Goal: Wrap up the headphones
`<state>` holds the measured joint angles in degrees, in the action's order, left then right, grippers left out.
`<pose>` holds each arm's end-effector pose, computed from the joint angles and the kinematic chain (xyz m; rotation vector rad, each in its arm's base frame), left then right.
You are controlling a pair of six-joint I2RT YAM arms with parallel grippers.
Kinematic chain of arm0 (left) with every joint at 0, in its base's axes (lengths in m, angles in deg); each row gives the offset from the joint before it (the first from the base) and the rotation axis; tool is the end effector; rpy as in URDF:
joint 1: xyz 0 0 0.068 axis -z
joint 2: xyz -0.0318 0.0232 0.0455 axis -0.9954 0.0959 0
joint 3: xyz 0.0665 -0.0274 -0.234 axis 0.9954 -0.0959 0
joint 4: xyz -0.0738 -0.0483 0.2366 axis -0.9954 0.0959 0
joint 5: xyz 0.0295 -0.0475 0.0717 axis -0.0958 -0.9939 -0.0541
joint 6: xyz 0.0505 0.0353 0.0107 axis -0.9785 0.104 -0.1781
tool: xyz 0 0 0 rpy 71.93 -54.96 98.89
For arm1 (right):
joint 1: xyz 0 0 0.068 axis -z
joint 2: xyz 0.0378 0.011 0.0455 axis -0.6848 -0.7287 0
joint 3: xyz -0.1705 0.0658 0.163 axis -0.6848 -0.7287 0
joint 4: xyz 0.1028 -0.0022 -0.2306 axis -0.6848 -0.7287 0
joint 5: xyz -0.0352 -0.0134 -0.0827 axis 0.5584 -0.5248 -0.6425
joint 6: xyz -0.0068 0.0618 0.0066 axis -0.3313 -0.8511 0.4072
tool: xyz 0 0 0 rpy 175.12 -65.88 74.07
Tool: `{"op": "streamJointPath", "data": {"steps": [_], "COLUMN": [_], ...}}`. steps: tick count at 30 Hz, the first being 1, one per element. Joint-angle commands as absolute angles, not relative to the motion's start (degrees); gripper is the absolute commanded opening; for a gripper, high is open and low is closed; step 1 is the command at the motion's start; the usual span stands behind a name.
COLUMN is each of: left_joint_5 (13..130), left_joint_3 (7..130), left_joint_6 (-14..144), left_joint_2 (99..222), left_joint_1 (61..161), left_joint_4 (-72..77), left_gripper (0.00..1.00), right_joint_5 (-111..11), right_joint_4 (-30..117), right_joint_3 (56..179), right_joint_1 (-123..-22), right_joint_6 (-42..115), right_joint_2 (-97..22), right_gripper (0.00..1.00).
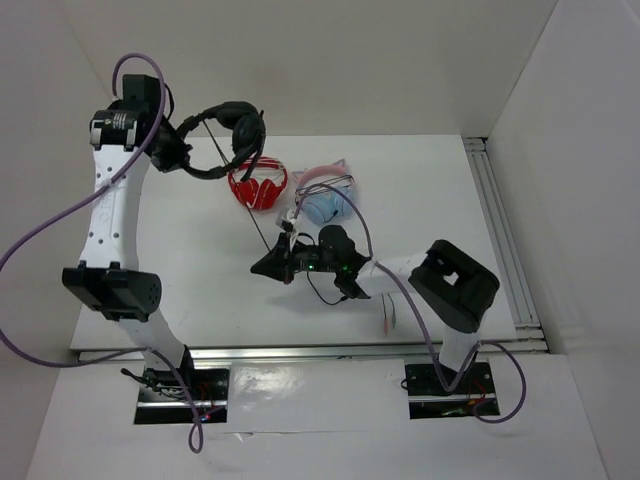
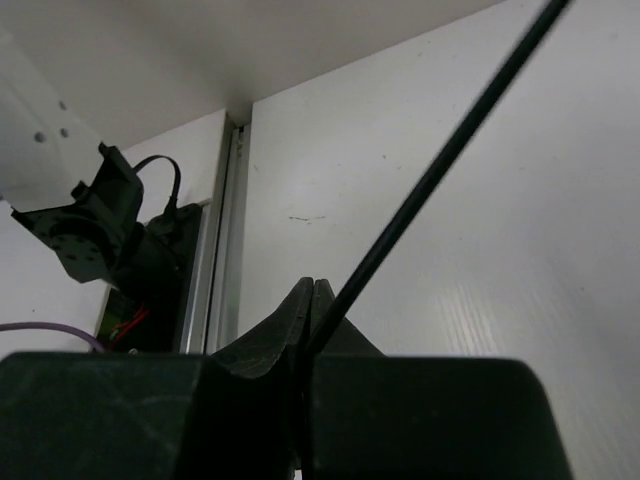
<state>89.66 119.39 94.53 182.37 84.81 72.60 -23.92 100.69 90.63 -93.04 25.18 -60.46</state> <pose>0.3255 0.0064 0.4214 -0.8902 2.1259 -0.1737 0.2208 0.3028 0.1820 -0.9501 1.4530 1.3592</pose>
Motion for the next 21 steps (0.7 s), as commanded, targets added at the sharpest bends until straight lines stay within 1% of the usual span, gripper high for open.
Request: {"op": "streamJointPath", "data": {"steps": [1, 3, 4, 5, 6, 7, 8, 9, 10, 11, 12, 13, 16, 18, 21], "left_joint_5": [94.5, 96.9, 97.6, 98.4, 99.9, 101.0, 102.6, 104.7, 109.3, 111.3, 112.4, 112.4, 112.1, 113.5, 117.1], "left_joint_3": [126.6, 127.2, 127.2, 126.4, 124.8, 122.4, 117.2, 114.6, 112.0, 108.6, 107.3, 106.3, 103.3, 100.6, 97.4], "left_joint_6": [101.5, 99.7, 99.1, 97.7, 97.7, 96.8, 95.0, 94.0, 92.4, 91.1, 90.3, 88.3, 84.7, 83.0, 80.9], "left_joint_2": [187.4, 189.7, 190.5, 191.2, 191.8, 191.8, 191.2, 190.5, 190.5, 190.5, 190.5, 189.9, 189.1, 187.3, 183.7], "left_joint_1": [82.5, 82.5, 82.5, 82.5, 82.5, 83.0, 84.9, 86.3, 87.9, 90.4, 91.3, 92.2, 96.8, 101.6, 106.3], "left_joint_4": [62.3, 63.1, 63.7, 64.3, 64.3, 63.7, 63.1, 62.4, 61.4, 60.9, 61.6, 61.6, 62.6, 62.6, 61.4], "left_gripper": [0.00, 0.00, 0.00, 0.00, 0.00, 0.00, 0.00, 0.00, 0.00, 0.00, 0.00, 0.00, 0.00, 0.00, 0.00], "right_joint_5": [-23.4, -26.3, -31.2, -33.6, -36.7, -36.7, -37.4, -38.2, -38.7, -40.7, -41.4, -42.9, -43.0, -46.9, -56.0], "right_joint_4": [89.4, 85.2, 79.8, 77.3, 72.2, 70.0, 67.2, 64.1, 60.8, 54.4, 51.6, 46.7, 40.2, 35.6, 31.4], "right_joint_3": [90.0, 89.3, 89.3, 90.0, 91.5, 92.4, 93.5, 97.4, 99.7, 102.1, 106.9, 109.1, 116.7, 119.2, 122.7], "right_joint_1": [-97.3, -99.5, -100.8, -102.9, -103.5, -103.5, -103.5, -103.5, -103.5, -102.6, -102.1, -101.2, -96.6, -94.3, -92.0], "right_joint_6": [30.7, 33.4, 37.1, 38.6, 41.4, 42.7, 44.1, 45.6, 47.2, 50.7, 52.3, 55.2, 58.8, 63.5, 68.5], "right_joint_2": [-54.3, -48.1, -45.8, -43.9, -40.1, -38.5, -37.0, -35.7, -34.3, -34.3, -34.3, -35.4, -38.2, -39.6, -41.3], "right_gripper": [0.00, 0.00, 0.00, 0.00, 0.00, 0.00, 0.00, 0.00, 0.00, 0.00, 0.00, 0.00, 0.00, 0.00, 0.00]}}
